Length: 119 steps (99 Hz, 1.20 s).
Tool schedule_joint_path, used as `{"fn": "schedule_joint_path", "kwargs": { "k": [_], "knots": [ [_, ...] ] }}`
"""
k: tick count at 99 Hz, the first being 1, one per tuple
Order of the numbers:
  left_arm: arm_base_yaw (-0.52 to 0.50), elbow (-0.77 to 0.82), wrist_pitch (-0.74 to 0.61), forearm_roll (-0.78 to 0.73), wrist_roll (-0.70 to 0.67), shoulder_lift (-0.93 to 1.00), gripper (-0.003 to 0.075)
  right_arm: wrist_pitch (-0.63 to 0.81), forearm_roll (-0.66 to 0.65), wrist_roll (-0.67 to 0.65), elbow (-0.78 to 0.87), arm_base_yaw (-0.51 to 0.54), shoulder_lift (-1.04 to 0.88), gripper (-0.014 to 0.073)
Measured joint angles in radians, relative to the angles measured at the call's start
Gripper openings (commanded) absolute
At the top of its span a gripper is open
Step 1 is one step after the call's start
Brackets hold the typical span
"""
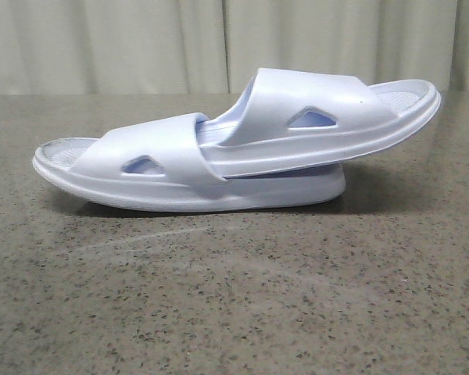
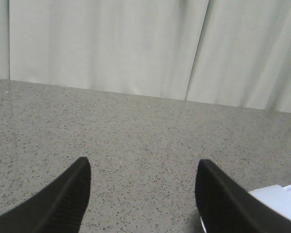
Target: Insert blue slippers together front up
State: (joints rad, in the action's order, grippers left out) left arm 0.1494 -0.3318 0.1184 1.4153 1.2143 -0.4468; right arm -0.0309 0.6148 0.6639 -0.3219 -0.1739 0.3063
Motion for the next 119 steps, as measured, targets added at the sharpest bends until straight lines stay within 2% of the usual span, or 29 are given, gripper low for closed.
{"fn": "schedule_joint_path", "kwargs": {
  "k": [24, 44, 51, 61, 79, 84, 85, 89, 119],
  "knots": [
    [0.000, 0.101, -0.009, -0.001, 0.000, 0.137, 0.0415, 0.004, -0.002, 0.000, 0.102, 0.000, -0.155, 0.0496],
    [0.000, 0.121, -0.009, -0.001, 0.000, 0.146, 0.0409, 0.020, -0.002, 0.000, 0.128, 0.000, -0.176, 0.0496],
    [0.000, 0.121, -0.009, -0.001, 0.000, 0.148, 0.0377, 0.023, -0.002, 0.000, 0.129, 0.000, -0.176, 0.0487],
    [0.000, 0.121, -0.009, -0.001, 0.000, 0.150, 0.0283, 0.031, -0.002, 0.000, 0.129, 0.000, -0.176, 0.0389],
    [0.000, 0.123, -0.009, -0.001, 0.000, 0.150, 0.0095, 0.031, -0.002, 0.000, 0.129, 0.000, -0.176, 0.0041],
    [0.000, 0.123, -0.009, -0.001, 0.000, 0.150, 0.0036, 0.031, -0.002, 0.000, 0.129, 0.000, -0.176, -0.0029],
    [0.000, 0.123, -0.009, -0.001, 0.000, 0.150, 0.0030, 0.031, -0.002, 0.000, 0.129, 0.000, -0.176, -0.0062],
    [0.000, 0.123, -0.009, -0.001, 0.000, 0.150, 0.0017, 0.031, -0.002, 0.000, 0.129, 0.000, -0.176, -0.0100],
    [0.000, 0.123, -0.009, -0.001, 0.000, 0.150, 0.0016, 0.031, -0.002, 0.000, 0.129, 0.000, -0.176, -0.0107]
  ]
}}
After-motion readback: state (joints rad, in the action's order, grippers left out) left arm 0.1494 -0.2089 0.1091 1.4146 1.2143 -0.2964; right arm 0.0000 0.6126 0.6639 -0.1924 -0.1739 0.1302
